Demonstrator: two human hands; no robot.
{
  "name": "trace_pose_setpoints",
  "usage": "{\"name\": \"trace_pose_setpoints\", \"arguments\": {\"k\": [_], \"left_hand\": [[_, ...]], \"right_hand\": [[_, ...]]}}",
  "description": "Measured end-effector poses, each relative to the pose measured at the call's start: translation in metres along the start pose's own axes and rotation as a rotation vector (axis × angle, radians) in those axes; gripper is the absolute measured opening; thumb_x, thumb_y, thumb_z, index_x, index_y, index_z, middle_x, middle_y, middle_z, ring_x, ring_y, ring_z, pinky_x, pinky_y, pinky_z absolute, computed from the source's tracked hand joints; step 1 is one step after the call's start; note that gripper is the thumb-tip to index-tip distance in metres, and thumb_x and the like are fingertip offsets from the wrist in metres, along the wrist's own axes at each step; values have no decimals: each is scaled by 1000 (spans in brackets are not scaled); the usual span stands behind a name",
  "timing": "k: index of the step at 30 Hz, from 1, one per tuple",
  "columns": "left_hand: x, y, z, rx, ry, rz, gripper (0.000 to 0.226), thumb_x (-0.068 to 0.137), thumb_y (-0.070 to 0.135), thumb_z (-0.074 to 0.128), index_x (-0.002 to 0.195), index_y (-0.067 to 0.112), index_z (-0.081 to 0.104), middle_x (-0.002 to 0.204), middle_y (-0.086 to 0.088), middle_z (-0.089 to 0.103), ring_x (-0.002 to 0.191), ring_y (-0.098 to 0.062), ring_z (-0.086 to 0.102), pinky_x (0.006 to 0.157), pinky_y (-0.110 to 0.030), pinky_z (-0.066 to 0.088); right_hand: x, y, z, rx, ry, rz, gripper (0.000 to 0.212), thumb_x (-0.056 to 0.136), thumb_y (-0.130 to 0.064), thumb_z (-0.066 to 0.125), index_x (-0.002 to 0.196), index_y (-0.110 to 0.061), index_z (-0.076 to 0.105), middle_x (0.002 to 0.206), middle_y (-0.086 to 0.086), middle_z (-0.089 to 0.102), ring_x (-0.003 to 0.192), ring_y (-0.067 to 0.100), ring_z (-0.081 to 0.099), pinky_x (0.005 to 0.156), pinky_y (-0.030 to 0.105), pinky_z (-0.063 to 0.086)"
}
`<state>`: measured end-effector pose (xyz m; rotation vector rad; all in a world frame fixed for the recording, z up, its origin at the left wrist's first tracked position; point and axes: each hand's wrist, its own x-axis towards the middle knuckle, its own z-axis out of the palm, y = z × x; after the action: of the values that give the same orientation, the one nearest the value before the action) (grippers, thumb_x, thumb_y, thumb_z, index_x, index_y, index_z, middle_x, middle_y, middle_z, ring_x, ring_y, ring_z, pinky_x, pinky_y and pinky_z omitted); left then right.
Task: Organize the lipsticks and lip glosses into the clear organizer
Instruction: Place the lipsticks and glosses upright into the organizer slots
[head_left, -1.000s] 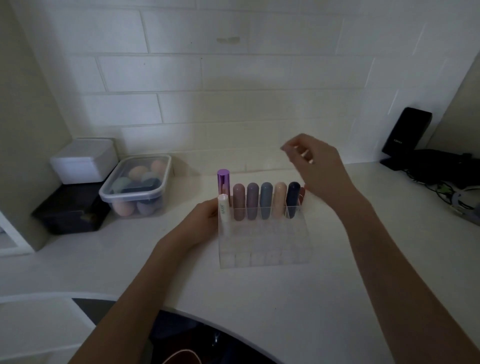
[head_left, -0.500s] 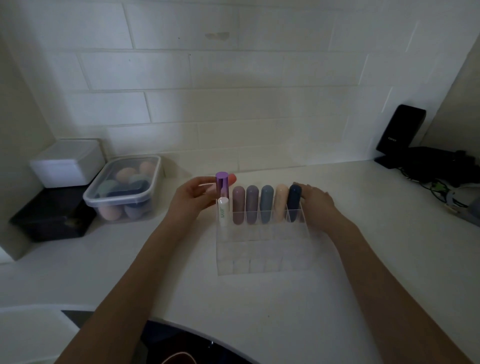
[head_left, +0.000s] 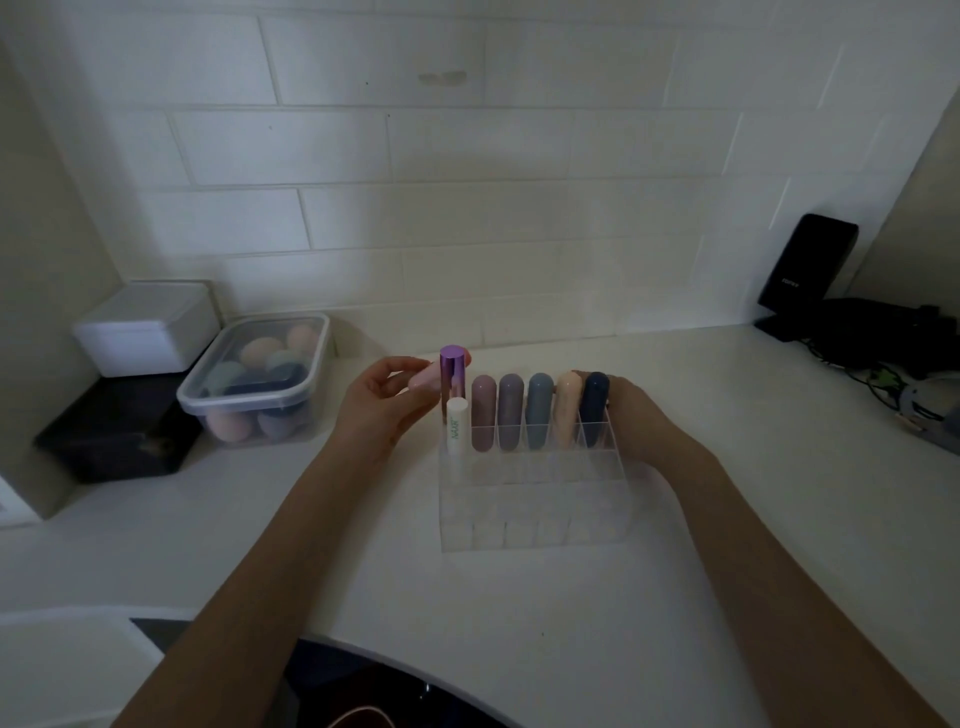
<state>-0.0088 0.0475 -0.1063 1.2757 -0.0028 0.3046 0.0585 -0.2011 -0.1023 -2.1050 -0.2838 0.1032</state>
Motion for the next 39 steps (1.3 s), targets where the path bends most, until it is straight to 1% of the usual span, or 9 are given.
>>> {"name": "trace_pose_setpoints", "arguments": {"k": [5,8,13,19,22,25,27,33,39], "left_hand": [[1,-3,-2,44,-16,-17,34,69,23,77,97,7,66,102,-17,73,97,-27,69,86,-36,54],[1,-6,-2,152,26,-30,20,71,34,71,86,21,70,86,-3,75,80,-19,68,75,-30,52],[0,-13,0,430,80,60,6,88,28,59,85,31,64,71,8,74,67,-4,67,61,-14,51],[0,-19,3,579,39,67,8,91,17,55,96,12,58,76,-1,70,56,-2,63,56,-18,48],[1,-15,0,476,89,83,11,92,24,53,91,19,63,73,-1,69,63,-9,63,62,-20,49],[3,-10,-3,184,156,9,20,94,29,50,85,26,68,73,3,68,66,-7,64,59,-21,52],[3,-8,-5,27,147,-38,23,95,30,49,87,28,70,79,2,70,68,-9,67,56,-23,54],[3,-6,-5,-34,21,-21,25,97,31,43,104,25,67,72,6,72,49,-5,60,35,-13,39],[4,-4,-7,-156,-60,-92,23,94,24,51,113,25,64,88,6,75,70,-7,70,56,-19,55]], "right_hand": [[-2,3,-9,-129,-7,-145,21,95,-3,48,87,-19,58,76,-12,56,73,7,51,66,10,39],[-2,4,-10,-178,-6,-176,20,93,0,49,104,-11,62,88,-4,58,79,10,52,68,16,41],[0,5,-11,-296,10,-166,34,94,-3,47,69,-25,48,73,-7,52,71,12,50,70,24,36],[4,8,-13,-272,40,-149,39,93,-3,46,61,-25,49,64,-7,54,63,13,49,56,19,37],[3,9,-14,-264,51,-152,36,92,-4,47,63,-25,51,66,-4,57,69,16,53,58,22,39],[2,9,-13,-224,37,-159,18,93,-5,49,99,-10,65,99,7,66,92,23,60,84,32,47],[3,10,-13,-240,29,-151,27,94,-8,49,118,-5,61,118,13,63,106,27,59,98,41,46],[6,18,-14,-271,102,-120,21,91,-16,54,109,-11,65,99,1,63,78,9,55,74,22,39],[13,23,-10,-398,188,-112,25,91,-15,57,112,-4,63,101,15,67,78,16,50,74,25,37]]}}
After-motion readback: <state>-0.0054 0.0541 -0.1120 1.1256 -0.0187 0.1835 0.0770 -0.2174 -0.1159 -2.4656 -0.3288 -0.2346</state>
